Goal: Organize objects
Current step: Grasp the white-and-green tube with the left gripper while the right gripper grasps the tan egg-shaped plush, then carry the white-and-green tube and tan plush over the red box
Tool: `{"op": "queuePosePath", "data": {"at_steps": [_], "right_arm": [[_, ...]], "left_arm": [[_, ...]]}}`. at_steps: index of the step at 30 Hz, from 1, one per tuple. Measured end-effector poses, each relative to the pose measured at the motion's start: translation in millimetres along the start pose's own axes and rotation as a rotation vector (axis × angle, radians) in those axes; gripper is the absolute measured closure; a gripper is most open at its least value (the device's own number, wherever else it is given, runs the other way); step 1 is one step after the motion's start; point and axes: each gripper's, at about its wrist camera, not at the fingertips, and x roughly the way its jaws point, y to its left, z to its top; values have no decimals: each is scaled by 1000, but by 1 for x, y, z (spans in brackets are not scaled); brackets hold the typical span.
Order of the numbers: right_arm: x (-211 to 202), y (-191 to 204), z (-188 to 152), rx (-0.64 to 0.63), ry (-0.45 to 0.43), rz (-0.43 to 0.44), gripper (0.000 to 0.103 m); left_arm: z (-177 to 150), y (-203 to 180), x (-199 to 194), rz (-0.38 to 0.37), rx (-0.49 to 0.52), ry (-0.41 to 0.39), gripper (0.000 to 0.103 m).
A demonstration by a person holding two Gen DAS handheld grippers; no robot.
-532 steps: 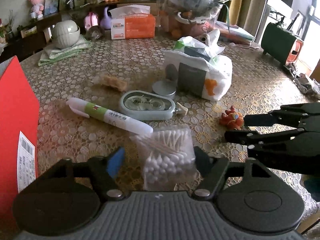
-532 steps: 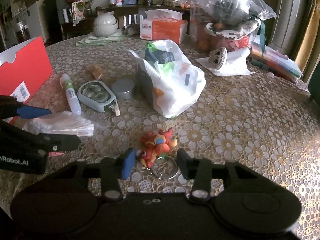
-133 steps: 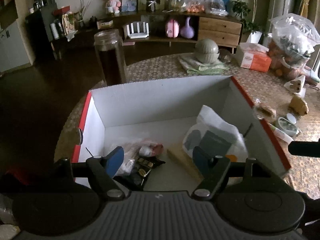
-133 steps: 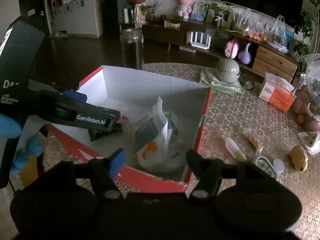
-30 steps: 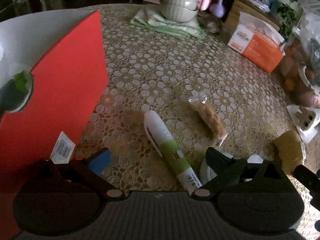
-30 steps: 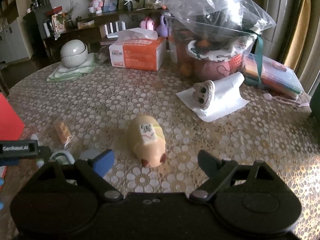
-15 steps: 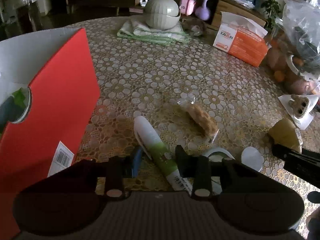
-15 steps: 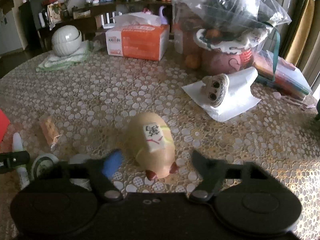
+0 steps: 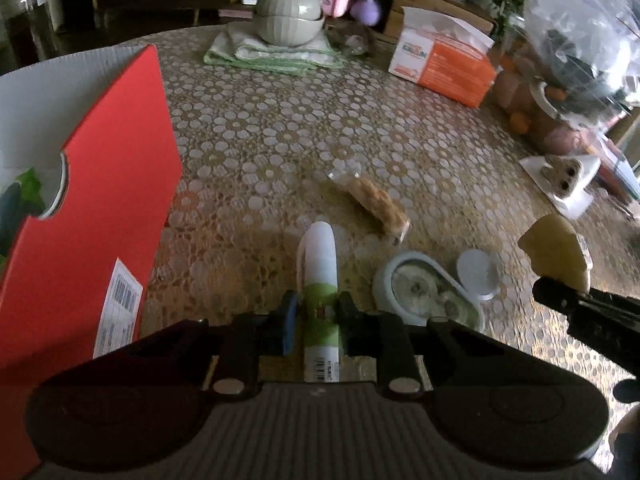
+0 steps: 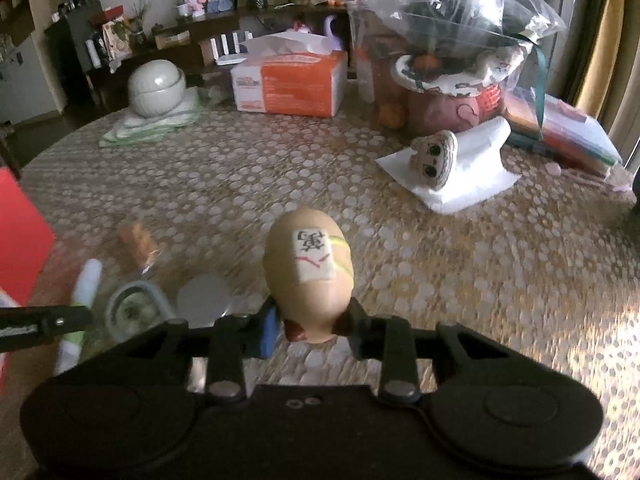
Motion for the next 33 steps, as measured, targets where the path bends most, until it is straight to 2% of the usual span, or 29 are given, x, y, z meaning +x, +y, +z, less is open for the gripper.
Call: {"op": "queuePosePath", "data": {"at_steps": [11,20,33], "right_arm": [[-54,36,-49,-15,10,71,70],[-96,65,-70,-21,18,120,70],[-137,104,-84,-65,-6,112,70]], "left_arm": [[-28,10,-31,-71,20,30,83],[-51,25,-65,-104,36,27,83],[-60,50,-111,-175,30,-7,83]]}}
